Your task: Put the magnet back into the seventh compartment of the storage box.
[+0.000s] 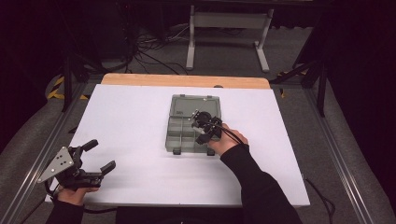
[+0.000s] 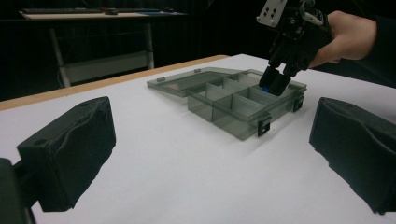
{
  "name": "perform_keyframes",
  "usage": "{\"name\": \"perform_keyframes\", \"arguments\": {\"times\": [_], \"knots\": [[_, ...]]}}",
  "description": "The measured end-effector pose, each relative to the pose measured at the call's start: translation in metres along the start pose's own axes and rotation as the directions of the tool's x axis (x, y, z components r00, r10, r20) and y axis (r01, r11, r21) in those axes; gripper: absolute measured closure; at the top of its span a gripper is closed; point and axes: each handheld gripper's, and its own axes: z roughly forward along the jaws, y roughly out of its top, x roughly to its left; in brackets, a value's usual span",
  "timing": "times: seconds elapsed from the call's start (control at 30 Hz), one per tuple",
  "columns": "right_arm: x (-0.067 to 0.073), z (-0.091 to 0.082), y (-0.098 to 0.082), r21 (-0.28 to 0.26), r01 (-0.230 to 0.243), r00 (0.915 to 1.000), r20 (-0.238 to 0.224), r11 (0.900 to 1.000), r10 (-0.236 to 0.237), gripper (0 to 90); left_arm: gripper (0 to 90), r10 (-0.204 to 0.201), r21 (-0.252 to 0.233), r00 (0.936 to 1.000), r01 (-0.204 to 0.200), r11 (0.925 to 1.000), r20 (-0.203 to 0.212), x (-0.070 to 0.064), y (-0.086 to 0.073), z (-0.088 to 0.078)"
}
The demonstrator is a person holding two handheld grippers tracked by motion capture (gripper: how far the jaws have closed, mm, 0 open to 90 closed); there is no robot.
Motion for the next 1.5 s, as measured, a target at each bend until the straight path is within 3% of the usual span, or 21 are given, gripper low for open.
{"name": "perform_keyframes", "arguments": {"times": [0.27,0.47,0.73,0.93,1.03,1.4,1.5], "knots": [[0.001,0.004,-0.001,0.007,0.005,1.0000,-0.005,1.000,-0.005,61.3,0.8,0.001,0.004,1.0000,-0.001,1.0000,0.002,0.000,0.000,0.000],[0.001,0.003,-0.001,0.005,-0.009,0.9999,0.004,1.000,0.009,55.4,0.9,0.000,0.001,1.0000,0.000,1.0000,0.000,0.000,0.000,0.000],[0.001,-0.005,-0.003,-0.026,-0.010,0.9999,0.009,1.000,0.010,52.7,0.8,0.001,0.005,1.0000,-0.001,1.0000,0.002,0.000,0.000,0.001],[0.003,-0.023,-0.007,-0.111,-0.021,0.9995,0.022,0.994,0.024,36.4,0.8,-0.002,0.009,1.0000,0.002,1.0000,0.006,0.001,0.000,0.002],[0.005,-0.033,-0.010,-0.165,-0.037,0.9993,-0.009,0.986,0.036,28.7,0.8,0.001,0.011,1.0000,-0.001,0.9999,0.008,0.001,0.000,0.003],[0.017,-0.054,-0.024,-0.245,0.003,0.9997,-0.024,0.969,-0.009,16.2,0.8,-0.002,0.009,1.0000,0.002,1.0000,0.006,0.000,0.000,0.003],[0.019,-0.061,-0.030,-0.276,0.004,0.9996,-0.025,0.961,-0.011,13.5,0.8,-0.005,0.009,1.0000,0.005,1.0000,0.005,0.000,0.000,0.003]]}}
